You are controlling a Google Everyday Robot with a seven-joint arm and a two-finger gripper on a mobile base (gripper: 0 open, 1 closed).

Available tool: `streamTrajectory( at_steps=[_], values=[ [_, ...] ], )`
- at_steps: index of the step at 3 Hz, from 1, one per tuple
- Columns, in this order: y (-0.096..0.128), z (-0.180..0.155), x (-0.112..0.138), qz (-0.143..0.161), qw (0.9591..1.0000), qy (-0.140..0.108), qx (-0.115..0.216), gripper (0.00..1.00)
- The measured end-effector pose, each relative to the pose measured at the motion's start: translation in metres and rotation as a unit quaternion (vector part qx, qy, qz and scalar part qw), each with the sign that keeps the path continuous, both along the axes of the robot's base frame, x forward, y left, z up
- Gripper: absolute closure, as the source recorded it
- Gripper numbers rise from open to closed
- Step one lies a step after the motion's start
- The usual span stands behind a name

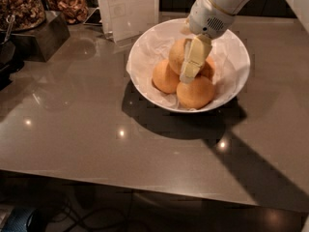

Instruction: Pick orange from white bowl

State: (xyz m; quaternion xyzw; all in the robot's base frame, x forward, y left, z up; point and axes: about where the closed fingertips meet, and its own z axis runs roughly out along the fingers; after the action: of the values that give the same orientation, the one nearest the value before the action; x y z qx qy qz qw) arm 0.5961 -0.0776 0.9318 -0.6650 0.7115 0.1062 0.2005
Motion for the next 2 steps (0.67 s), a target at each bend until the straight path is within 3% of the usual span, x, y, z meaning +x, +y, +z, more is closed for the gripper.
streamTrajectory(
  at_steps=[1,2],
  values=[
    [0.0002,-0.0004,0.0003,0.000,1.0000,0.000,0.000,0.00],
    [0.0002,-0.0004,0.0003,0.000,1.0000,0.000,0.000,0.19]
  ],
)
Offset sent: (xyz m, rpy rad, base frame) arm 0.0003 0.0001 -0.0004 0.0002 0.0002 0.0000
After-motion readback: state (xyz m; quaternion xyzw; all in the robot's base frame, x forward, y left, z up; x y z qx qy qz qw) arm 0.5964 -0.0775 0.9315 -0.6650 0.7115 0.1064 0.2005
